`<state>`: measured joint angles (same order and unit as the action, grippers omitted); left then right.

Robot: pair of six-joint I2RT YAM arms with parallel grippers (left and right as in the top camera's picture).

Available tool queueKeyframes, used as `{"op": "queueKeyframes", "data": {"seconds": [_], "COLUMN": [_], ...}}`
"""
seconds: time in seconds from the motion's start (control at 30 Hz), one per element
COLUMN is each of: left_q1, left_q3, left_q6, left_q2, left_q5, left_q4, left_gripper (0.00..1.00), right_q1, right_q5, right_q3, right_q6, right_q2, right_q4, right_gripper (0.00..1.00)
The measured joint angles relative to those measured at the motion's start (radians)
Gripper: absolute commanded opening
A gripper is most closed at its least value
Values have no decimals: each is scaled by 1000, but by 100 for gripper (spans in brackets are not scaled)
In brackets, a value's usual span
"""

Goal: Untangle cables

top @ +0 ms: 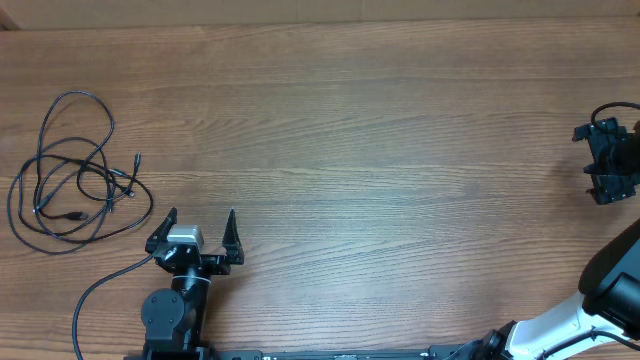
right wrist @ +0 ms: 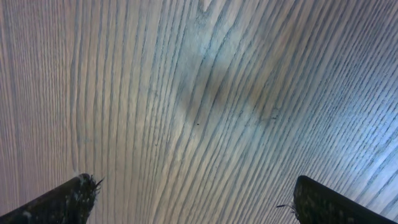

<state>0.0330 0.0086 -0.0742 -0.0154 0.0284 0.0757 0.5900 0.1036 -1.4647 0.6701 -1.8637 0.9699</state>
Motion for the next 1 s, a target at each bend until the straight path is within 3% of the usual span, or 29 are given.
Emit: {"op": "queueKeyframes", "data": {"seconds": [0.67, 1.0], "left_q1": [0, 0], "left_q3": [0, 0], "left_q6": [0, 0], "left_q2": [0, 0], "left_q5": [0, 0], "left_q4": [0, 0], "left_gripper": [100, 100], "right_q1": [0, -1], "right_q5": [0, 0], "right_q3": [1, 3], "right_q6": [0, 0], "right_q2": [12, 348], "right_q4": [0, -1], "right_gripper": [100, 100]}}
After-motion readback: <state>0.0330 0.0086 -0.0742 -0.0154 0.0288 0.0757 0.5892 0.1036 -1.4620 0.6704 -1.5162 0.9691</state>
